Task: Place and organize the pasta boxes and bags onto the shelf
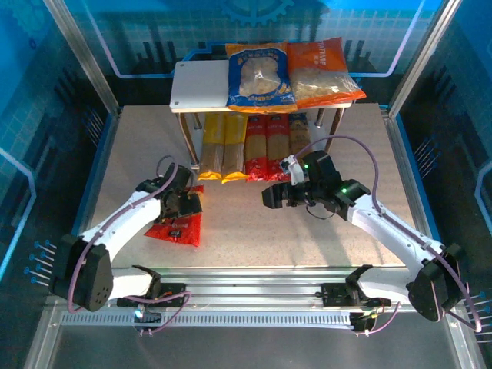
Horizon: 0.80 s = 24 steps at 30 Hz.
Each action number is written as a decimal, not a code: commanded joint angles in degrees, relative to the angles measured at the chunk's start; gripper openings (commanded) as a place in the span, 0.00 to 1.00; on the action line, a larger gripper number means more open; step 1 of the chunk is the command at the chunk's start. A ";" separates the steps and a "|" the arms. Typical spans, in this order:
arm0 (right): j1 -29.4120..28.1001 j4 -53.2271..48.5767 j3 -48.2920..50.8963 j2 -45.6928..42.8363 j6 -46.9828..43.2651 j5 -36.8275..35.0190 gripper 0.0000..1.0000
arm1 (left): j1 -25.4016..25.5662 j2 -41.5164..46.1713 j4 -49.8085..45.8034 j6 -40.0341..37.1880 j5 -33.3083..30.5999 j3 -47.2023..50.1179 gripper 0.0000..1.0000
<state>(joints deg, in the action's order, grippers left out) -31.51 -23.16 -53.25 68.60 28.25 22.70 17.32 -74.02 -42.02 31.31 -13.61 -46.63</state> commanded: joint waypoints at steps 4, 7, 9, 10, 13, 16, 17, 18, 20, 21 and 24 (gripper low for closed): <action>-0.54 -1.54 -2.20 0.47 -0.38 -0.81 0.83 | 0.44 -3.09 0.99 -3.95 0.25 -0.59 0.99; -0.49 -1.53 -2.15 0.61 -0.39 -0.81 0.83 | 0.43 -4.69 -0.45 -5.36 -1.35 -2.04 0.99; -0.51 -1.54 -2.03 0.64 -0.39 -0.94 0.83 | 0.43 -5.52 -1.08 -6.29 -2.15 -2.74 0.99; -0.50 -1.56 -1.96 0.64 -0.38 -0.99 0.83 | 0.37 -5.96 -1.13 -6.69 -2.38 -3.02 0.99; -0.49 -1.67 -1.94 0.70 -0.48 -1.15 0.83 | 0.18 -7.83 -0.83 -7.76 -2.65 -3.62 0.99; -0.44 -2.05 -2.01 0.69 -0.48 -1.34 0.83 | 0.00 -10.19 -0.44 -8.31 -2.54 -4.48 0.99; -0.48 -2.23 -1.96 0.67 -0.56 -1.49 0.83 | -0.13 -10.87 -0.28 -8.51 -2.40 -4.60 0.99; -0.48 -2.33 -2.02 0.64 -0.56 -1.65 0.83 | -0.31 -11.44 -0.21 -8.56 -2.31 -4.72 0.99; -0.32 -2.57 -1.98 0.52 -0.65 -1.78 0.83 | -0.98 -11.93 -0.08 -8.73 -1.72 -4.61 0.99; -0.25 -2.58 -2.03 0.46 -0.65 -1.85 0.83 | -1.51 -11.81 0.12 -8.91 -1.16 -4.39 0.99; -0.14 -2.59 -1.85 0.46 -0.56 -1.97 0.83 | -3.02 -10.92 0.46 -9.59 0.13 -3.74 0.99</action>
<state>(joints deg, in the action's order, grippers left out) -31.48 -24.60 -53.80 69.04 28.23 21.34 15.86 -84.93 -41.47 23.40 -14.02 -50.26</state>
